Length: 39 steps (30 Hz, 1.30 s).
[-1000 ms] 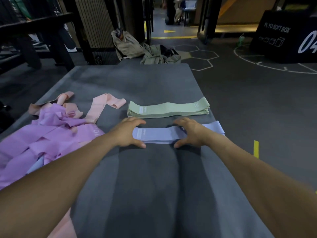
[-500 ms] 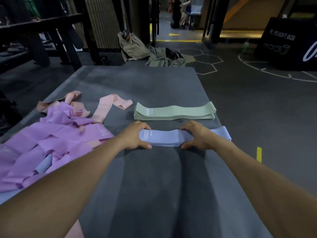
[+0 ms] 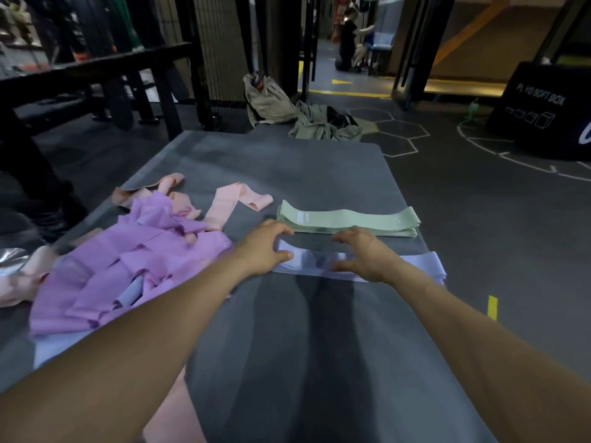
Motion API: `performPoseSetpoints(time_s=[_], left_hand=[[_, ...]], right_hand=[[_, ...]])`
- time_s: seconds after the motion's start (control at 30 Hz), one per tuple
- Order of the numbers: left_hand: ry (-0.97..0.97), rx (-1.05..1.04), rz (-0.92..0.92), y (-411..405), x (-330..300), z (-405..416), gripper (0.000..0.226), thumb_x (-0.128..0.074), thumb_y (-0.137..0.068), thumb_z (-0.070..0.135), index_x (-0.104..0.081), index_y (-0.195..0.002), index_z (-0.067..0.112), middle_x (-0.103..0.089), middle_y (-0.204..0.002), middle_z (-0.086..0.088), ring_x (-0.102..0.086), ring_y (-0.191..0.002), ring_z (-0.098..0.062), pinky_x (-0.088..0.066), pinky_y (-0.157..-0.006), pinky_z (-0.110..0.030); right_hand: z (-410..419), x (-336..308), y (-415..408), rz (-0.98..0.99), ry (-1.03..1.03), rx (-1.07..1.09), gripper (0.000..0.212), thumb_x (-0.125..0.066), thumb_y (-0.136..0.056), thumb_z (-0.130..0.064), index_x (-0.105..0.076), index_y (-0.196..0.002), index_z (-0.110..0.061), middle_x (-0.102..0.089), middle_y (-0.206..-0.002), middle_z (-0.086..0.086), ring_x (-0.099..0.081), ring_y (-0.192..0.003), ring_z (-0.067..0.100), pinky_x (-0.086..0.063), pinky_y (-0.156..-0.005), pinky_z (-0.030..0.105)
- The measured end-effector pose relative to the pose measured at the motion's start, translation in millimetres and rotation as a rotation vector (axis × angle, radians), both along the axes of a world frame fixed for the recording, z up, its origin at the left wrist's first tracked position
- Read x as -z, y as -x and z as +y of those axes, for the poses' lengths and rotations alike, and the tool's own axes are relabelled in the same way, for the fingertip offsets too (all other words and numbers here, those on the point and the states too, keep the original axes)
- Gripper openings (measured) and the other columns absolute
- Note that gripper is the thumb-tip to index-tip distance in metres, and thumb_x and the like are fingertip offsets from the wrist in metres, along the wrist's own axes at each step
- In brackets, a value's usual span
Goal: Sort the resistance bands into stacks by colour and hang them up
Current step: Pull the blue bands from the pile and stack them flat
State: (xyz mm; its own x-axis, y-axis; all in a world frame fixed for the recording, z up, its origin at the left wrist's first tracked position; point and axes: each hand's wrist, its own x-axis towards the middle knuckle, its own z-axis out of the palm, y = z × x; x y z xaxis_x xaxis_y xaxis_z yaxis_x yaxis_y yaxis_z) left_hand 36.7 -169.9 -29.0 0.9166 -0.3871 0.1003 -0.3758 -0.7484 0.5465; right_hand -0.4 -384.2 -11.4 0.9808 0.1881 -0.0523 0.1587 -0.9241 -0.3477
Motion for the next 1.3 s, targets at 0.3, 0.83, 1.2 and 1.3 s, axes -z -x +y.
performPoseSetpoints(time_s=[0.3,0.83,1.2,1.3], left_hand=[[0.067,-0.179,-0.132,50,-21,102,0.032,-0.063,-0.083,0.004,-0.06,-0.114,0.005,-0.06,-0.117,-0.009,-0.056,-0.107,-0.026,-0.039,-0.092,-0.027],[0.065,-0.576,0.017,92,24,209,0.022,-0.065,-0.083,0.031,-0.056,-0.072,0.015,-0.061,-0.079,-0.002,-0.057,-0.081,-0.023,-0.046,-0.068,-0.033],[0.671,-0.523,-0.031,64,-42,224,0.009,-0.063,-0.087,0.007,-0.064,-0.08,0.013,-0.059,-0.073,0.0,-0.05,-0.061,-0.014,-0.043,-0.063,-0.022],[0.82,-0.454,-0.028,60,-78,225,0.021,-0.061,-0.087,0.003,-0.063,-0.075,0.021,-0.062,-0.075,0.001,-0.052,-0.074,-0.018,-0.045,-0.075,-0.032]], right_hand=[[123,-16,15,-0.072,-0.168,-0.111,0.05,-0.071,-0.081,-0.022,-0.055,-0.125,-0.003,-0.056,-0.122,0.015,-0.053,-0.114,0.028,-0.036,-0.093,0.025],[260,2,23,-0.064,-0.16,-0.249,0.025,-0.071,-0.076,-0.01,-0.066,-0.1,-0.006,-0.062,-0.103,0.012,-0.054,-0.098,0.027,-0.043,-0.084,0.032],[266,-27,13,-0.061,-0.233,-0.245,0.039,-0.069,-0.083,-0.017,-0.059,-0.118,-0.003,-0.06,-0.115,0.011,-0.056,-0.105,0.028,-0.043,-0.091,0.033],[277,-49,12,-0.055,-0.353,-0.25,0.045,-0.07,-0.082,-0.017,-0.055,-0.122,-0.003,-0.061,-0.114,0.012,-0.058,-0.096,0.026,-0.045,-0.086,0.031]])
